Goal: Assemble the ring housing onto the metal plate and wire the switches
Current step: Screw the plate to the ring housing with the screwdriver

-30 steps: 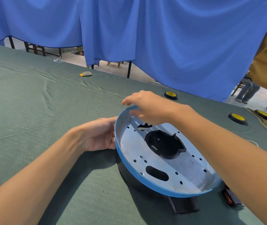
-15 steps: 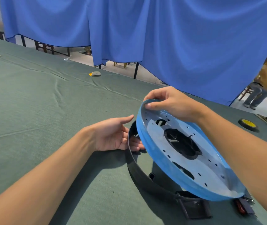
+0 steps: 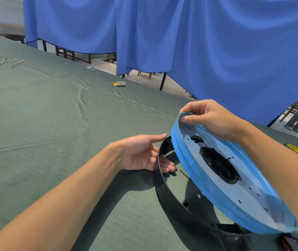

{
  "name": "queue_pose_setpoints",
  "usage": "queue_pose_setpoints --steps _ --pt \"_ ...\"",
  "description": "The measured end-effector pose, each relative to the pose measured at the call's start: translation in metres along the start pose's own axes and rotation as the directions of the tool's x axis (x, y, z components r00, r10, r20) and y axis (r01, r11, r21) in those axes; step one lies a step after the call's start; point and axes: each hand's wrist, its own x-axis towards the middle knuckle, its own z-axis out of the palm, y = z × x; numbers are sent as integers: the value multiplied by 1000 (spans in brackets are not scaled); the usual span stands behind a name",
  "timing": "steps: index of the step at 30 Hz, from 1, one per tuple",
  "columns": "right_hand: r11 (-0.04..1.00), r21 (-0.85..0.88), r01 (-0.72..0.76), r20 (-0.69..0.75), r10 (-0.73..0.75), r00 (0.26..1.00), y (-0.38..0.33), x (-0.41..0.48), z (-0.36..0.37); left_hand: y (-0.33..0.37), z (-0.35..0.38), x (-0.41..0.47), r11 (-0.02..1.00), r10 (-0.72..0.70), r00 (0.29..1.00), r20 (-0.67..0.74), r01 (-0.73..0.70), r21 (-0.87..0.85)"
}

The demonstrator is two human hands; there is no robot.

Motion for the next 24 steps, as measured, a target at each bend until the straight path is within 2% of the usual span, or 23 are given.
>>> queue_pose_setpoints --steps 3,8,14,18,24 --pt "999 -52 -1 1 1 1000 1 3 3 1 0 -1 1000 7 1000 8 -7 5" --pt "1000 -5 7 -22 -7 1000 -1 6 5 0 -1 0 1000 17 1000 -11 -17 26" --pt "982 -187 -34 -24 30 999 -1 8 15 1 3 -3 1000 20 1000 -7 -20 -5" --pt "922 -383 -53 -54 35 998 1 10 22 1 7 -7 998 56 994 -97 -54 18" --pt "885 -463 -48 -46 30 998 5 10 29 1 5 0 999 48 995 -87 -48 2"
